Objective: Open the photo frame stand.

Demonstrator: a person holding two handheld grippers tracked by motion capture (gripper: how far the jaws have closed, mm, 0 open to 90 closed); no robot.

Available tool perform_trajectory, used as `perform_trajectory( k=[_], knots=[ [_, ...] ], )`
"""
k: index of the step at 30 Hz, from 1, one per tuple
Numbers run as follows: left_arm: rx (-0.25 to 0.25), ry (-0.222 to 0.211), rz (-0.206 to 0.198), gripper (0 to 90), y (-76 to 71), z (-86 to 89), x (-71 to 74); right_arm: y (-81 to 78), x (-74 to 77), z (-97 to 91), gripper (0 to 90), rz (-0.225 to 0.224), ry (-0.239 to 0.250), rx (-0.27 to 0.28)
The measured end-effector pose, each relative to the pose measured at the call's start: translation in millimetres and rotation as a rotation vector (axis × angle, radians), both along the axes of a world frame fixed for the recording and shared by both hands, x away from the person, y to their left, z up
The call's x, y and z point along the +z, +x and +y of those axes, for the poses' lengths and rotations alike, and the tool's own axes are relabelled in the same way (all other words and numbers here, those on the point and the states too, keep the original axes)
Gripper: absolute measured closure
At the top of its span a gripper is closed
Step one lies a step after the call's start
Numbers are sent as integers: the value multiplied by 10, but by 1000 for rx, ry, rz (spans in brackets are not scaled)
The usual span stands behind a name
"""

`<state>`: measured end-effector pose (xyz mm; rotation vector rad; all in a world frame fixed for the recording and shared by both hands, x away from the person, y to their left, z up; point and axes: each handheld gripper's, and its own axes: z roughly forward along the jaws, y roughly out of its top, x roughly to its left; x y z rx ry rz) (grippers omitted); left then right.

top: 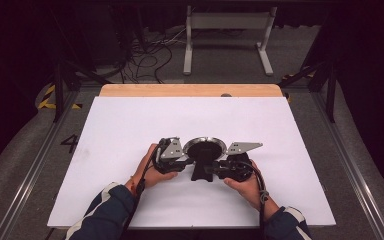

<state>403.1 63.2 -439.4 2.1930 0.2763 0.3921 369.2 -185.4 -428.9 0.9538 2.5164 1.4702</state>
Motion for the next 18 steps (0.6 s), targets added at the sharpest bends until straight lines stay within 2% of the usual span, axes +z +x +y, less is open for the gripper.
perform_trajectory(
  k=[8, 11, 14, 18],
  knots=[
    [28, -1, -30, 675, 6, -35, -15, -5, 37, -32, 720, 0, 24, -4],
    [60, 13, -58, 679, 17, -62, -21, -3, 33, -38, 719, 4, 17, -3],
    [87, 14, -64, 686, 52, -67, -37, -4, 31, -29, 716, 2, 10, -10],
    [92, 8, -64, 693, 92, -65, -55, 0, 16, -5, 715, -3, -9, -22]
  ],
)
